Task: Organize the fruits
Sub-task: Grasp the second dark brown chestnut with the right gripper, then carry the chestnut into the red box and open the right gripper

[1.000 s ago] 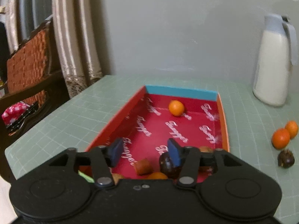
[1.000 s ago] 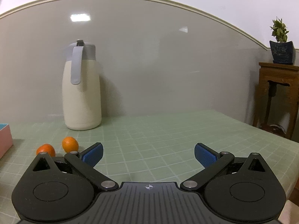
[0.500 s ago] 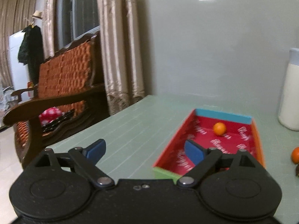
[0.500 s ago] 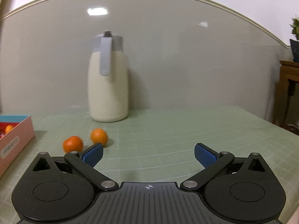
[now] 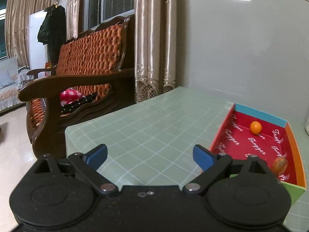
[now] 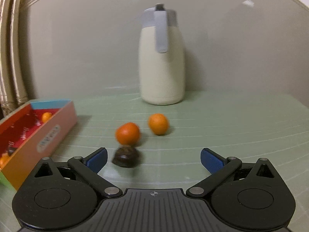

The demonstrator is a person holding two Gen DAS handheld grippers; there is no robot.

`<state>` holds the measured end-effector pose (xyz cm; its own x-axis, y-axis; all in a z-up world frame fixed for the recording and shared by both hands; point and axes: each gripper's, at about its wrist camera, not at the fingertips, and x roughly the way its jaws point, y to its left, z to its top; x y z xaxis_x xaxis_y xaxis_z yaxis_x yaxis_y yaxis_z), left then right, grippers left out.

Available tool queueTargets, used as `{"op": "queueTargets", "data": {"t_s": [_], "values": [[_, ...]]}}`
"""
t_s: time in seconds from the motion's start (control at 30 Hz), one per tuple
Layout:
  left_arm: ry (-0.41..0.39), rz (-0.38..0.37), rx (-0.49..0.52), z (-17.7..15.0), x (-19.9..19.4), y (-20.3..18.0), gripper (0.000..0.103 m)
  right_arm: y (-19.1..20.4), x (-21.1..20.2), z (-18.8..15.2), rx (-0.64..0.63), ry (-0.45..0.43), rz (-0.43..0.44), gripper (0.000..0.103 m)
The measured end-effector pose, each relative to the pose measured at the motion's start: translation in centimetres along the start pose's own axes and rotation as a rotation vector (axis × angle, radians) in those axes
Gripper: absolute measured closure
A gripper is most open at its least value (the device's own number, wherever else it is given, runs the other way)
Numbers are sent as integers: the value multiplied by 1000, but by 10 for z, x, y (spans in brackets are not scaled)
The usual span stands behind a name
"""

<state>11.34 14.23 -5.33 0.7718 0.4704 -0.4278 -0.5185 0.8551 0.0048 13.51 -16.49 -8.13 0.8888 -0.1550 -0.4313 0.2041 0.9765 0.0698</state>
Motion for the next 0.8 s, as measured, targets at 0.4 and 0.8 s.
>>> {"op": "queueTargets", "data": {"t_s": [0.4,0.8], "values": [[45,19,-81,3,10,29,13,25,51,2,-55,154,42,48],[60,20,-101,2,9,34,13,30,48,-1,-79,140,69,64]]}}
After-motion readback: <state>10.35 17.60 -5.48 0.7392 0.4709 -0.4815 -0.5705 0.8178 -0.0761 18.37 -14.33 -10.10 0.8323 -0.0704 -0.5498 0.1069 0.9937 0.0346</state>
